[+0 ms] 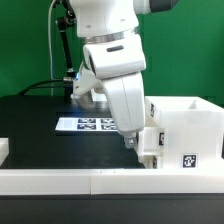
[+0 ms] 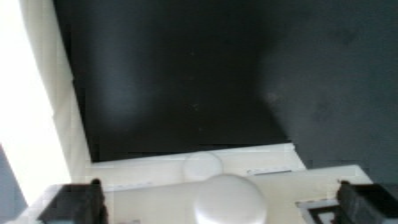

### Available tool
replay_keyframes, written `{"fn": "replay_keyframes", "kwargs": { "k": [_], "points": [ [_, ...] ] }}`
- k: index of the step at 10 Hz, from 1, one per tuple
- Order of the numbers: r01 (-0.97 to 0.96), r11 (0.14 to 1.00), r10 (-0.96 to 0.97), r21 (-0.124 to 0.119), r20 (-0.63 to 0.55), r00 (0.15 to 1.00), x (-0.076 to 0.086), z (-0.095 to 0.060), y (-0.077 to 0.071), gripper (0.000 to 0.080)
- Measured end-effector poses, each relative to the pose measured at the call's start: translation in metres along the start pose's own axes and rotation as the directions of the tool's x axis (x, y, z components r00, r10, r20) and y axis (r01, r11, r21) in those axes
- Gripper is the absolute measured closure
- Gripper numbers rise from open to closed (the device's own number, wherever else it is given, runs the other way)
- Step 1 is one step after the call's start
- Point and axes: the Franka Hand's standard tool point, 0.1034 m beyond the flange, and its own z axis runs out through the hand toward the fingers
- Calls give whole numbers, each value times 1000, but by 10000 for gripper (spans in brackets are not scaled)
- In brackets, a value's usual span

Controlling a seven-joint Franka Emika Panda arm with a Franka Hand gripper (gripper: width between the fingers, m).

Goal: Assemble drawer

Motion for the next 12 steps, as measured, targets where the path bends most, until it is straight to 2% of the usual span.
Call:
{"fn": "replay_keyframes", "kwargs": {
  "k": [5, 8, 9, 10, 11, 12],
  "points": [
    [5, 1000, -5, 5, -8, 1000, 29, 6, 0, 151],
    [7, 1000, -7, 6, -4, 1000, 31, 5, 0, 151],
    [21, 1000, -21, 17, -4, 1000, 22, 4, -1, 151],
    [12, 999, -12, 29, -3, 1000, 4, -1, -3, 151],
    [-1, 1000, 1, 28, -2, 1000, -14, -7, -5, 151],
    [-17, 1000, 17, 23, -2, 1000, -20, -10, -5, 151]
  ]
}}
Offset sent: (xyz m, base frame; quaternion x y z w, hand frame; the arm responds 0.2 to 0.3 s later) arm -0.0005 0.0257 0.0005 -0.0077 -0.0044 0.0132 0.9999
